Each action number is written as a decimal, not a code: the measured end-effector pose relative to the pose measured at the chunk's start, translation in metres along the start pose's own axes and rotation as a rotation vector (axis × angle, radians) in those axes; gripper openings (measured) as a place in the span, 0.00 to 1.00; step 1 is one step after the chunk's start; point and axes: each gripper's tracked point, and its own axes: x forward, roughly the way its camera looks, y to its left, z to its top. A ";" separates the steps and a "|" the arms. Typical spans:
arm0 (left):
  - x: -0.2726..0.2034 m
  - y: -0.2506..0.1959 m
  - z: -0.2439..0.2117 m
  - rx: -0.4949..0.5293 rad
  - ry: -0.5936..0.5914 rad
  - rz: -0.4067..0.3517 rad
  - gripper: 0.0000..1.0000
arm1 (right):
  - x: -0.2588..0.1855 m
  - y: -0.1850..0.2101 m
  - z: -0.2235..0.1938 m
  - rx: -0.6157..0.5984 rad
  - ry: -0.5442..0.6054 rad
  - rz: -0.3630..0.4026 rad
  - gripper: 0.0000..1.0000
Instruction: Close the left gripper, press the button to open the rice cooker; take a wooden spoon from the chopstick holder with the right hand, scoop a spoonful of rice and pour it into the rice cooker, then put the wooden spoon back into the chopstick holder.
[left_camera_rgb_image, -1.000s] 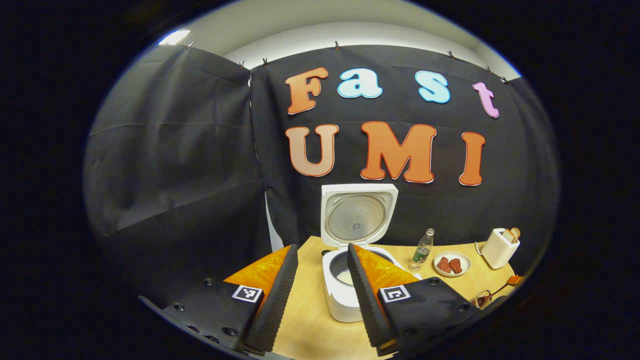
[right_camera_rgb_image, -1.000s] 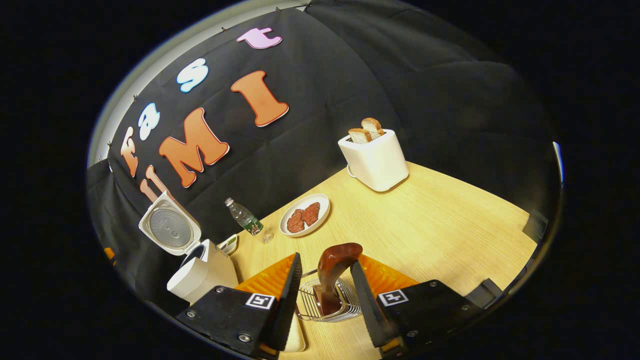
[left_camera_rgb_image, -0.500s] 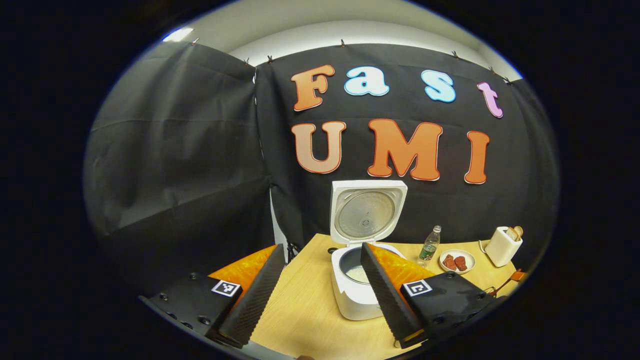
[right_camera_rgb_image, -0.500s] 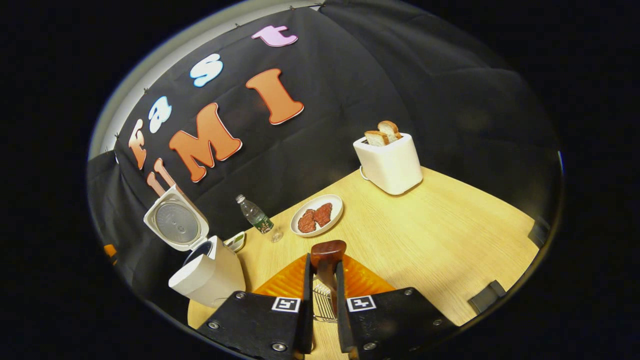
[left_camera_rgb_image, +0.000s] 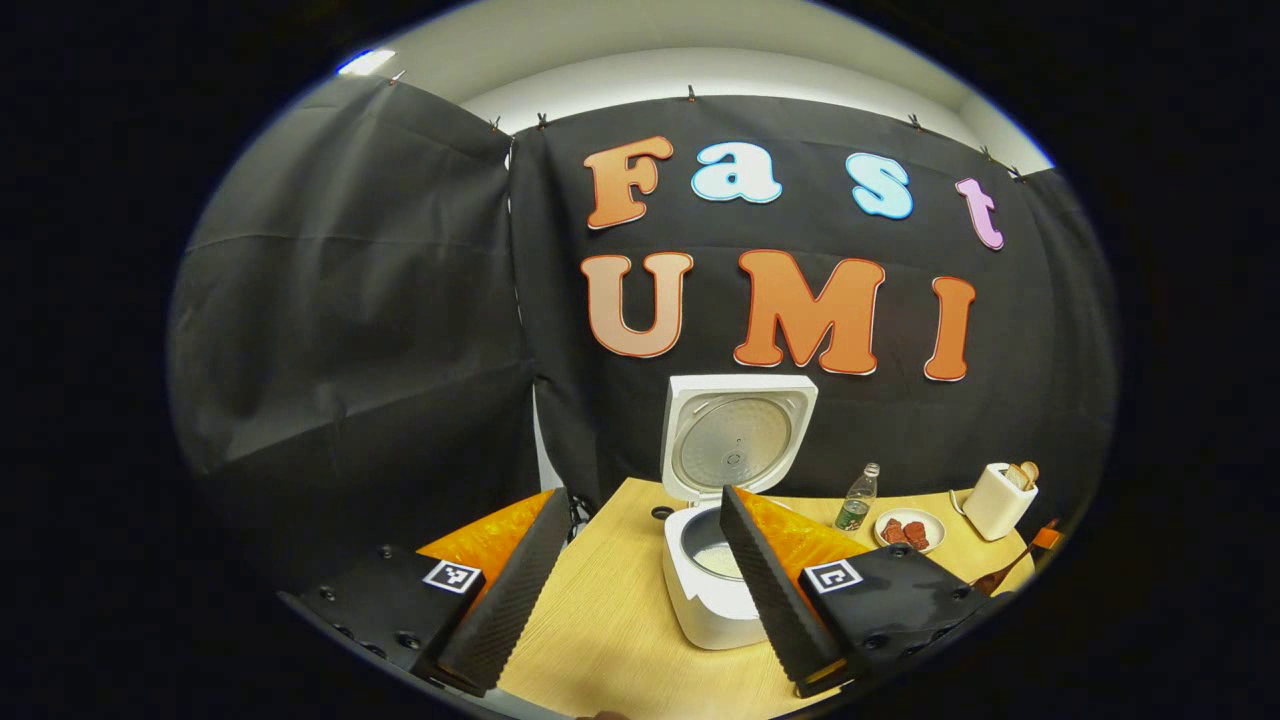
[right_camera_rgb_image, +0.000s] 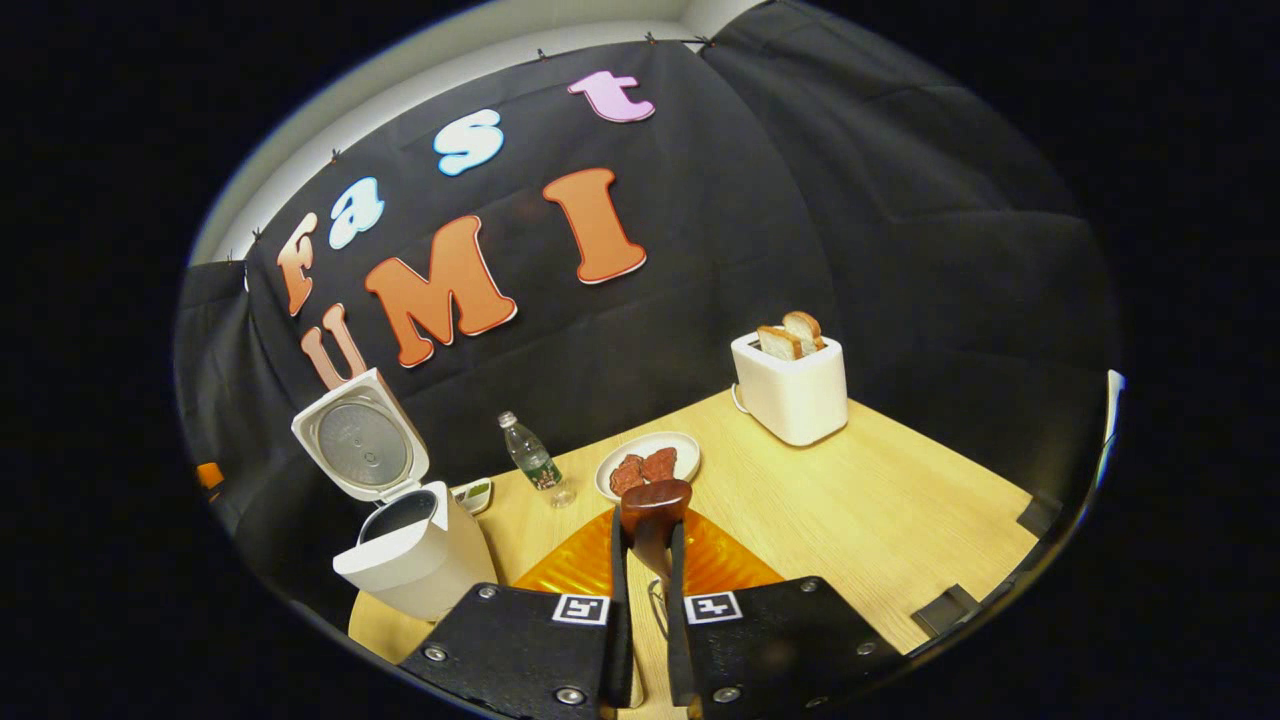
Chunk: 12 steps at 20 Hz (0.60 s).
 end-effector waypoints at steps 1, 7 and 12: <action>0.002 -0.001 -0.001 -0.003 0.002 -0.012 1.00 | -0.007 0.010 0.005 -0.010 -0.012 0.011 0.13; 0.010 0.006 -0.008 -0.005 0.027 -0.043 1.00 | -0.043 0.085 0.001 -0.067 -0.034 0.131 0.13; 0.012 0.013 -0.011 -0.010 0.035 -0.059 1.00 | -0.042 0.121 -0.036 -0.138 -0.002 0.182 0.13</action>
